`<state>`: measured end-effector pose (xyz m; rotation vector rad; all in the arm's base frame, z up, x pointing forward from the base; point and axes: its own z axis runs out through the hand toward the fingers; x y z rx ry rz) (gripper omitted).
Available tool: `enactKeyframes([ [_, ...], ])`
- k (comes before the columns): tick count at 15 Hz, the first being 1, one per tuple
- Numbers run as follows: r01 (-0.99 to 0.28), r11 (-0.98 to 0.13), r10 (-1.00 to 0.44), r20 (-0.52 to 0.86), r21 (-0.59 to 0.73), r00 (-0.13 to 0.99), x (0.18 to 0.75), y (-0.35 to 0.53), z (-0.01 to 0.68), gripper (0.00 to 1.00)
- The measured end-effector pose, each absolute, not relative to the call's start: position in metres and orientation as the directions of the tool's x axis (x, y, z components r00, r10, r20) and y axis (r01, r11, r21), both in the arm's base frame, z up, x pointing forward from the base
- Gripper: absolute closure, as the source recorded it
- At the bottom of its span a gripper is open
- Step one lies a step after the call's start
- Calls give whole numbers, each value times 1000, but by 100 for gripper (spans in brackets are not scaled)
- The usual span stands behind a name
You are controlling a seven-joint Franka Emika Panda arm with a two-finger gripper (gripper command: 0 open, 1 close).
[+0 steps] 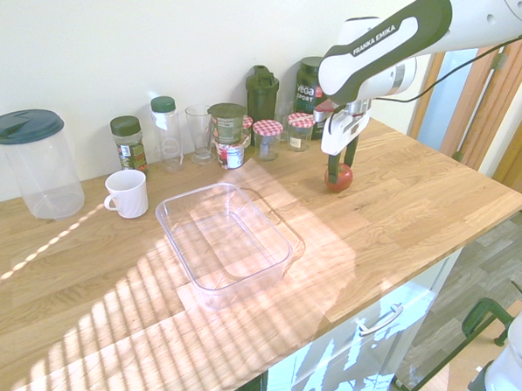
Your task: Put the apple into the container
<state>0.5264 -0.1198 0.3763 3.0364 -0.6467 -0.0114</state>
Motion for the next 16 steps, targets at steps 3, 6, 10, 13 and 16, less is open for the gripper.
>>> enactKeyframes([
  [3,-402,-915,-402,0,39,916,528,-117,363,100],
  [6,-398,-916,-399,-14,44,917,528,-114,347,100],
  [10,-394,-918,-395,-16,45,919,530,-108,344,100],
  [13,-403,-914,-404,-13,42,915,531,-108,346,100],
  [16,-435,-900,-436,-5,32,900,533,-109,353,100],
])
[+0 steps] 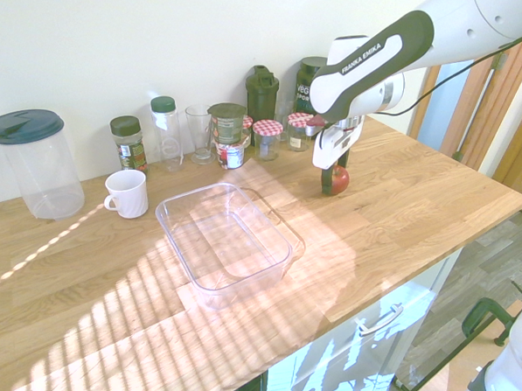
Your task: Put the apple into the container
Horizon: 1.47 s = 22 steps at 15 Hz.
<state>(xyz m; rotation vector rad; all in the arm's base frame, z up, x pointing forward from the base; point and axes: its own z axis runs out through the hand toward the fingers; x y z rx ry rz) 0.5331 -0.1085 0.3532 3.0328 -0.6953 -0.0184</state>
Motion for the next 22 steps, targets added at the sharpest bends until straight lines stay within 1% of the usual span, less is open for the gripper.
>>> enactKeyframes([
  [1,-461,-887,-461,6,29,887,536,-107,367,100],
  [3,-510,-860,-510,30,20,860,541,-87,422,100],
  [5,-529,-849,-528,39,1,848,534,-38,479,100],
  [7,-532,-846,-532,52,-20,845,524,26,505,100],
  [10,-513,-858,-513,32,-14,858,506,125,498,100],
  [13,-505,-863,-505,6,8,863,481,182,471,100],
  [18,-508,-861,-508,9,-24,861,463,207,422,100],
  [22,-519,-854,-519,9,-44,855,468,211,404,100],
])
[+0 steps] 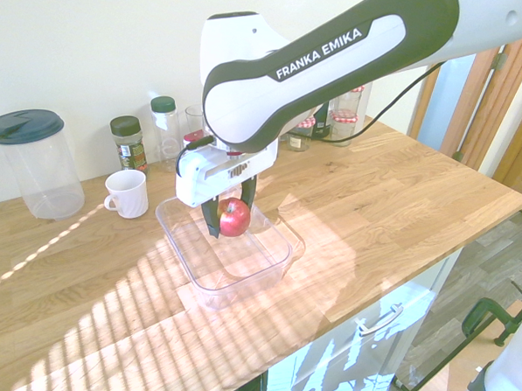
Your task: Put the apple into the container
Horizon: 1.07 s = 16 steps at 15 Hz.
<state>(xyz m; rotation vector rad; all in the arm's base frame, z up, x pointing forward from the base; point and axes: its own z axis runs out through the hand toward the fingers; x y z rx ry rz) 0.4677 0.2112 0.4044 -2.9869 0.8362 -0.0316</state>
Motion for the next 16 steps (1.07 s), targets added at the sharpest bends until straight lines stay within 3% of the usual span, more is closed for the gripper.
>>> enactKeyframes([
  [1,-520,-853,-521,6,-45,853,469,212,399,0],
  [11,-522,-852,-522,-8,-41,853,477,233,372,0],
  [16,-580,-814,-581,37,-24,813,476,198,450,0],
])
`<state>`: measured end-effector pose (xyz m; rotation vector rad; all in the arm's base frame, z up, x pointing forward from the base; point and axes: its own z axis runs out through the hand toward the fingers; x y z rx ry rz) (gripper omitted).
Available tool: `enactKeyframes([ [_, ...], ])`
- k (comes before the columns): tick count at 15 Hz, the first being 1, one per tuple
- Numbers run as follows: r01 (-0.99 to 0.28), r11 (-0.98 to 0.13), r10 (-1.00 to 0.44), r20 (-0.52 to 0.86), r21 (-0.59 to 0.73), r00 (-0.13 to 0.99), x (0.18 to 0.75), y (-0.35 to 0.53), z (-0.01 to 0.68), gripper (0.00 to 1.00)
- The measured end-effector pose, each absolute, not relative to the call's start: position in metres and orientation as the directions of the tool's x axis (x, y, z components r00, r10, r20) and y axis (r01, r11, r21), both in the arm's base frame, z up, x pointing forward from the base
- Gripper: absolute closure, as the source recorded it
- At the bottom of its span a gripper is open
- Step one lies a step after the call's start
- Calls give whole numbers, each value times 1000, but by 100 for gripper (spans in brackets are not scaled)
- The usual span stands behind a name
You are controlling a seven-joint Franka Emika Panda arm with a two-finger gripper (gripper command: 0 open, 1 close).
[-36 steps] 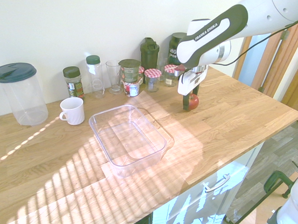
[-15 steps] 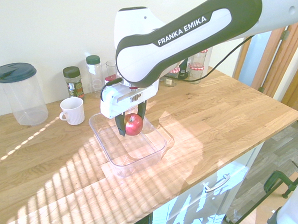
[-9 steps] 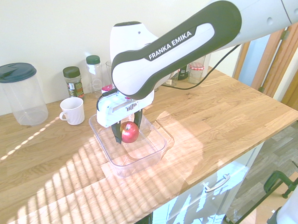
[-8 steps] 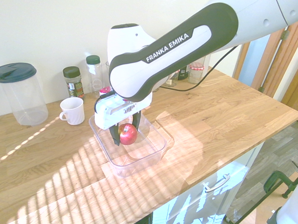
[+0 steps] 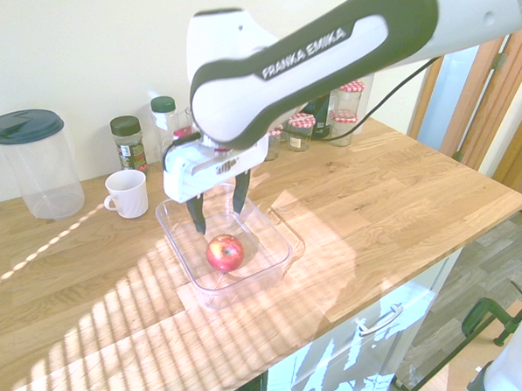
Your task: Put the apple into the container
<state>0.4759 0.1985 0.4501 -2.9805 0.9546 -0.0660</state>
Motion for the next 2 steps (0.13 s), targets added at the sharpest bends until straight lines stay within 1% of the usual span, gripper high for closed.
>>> enactKeyframes([
  [2,-661,-750,-661,40,-11,750,468,142,497,0],
])
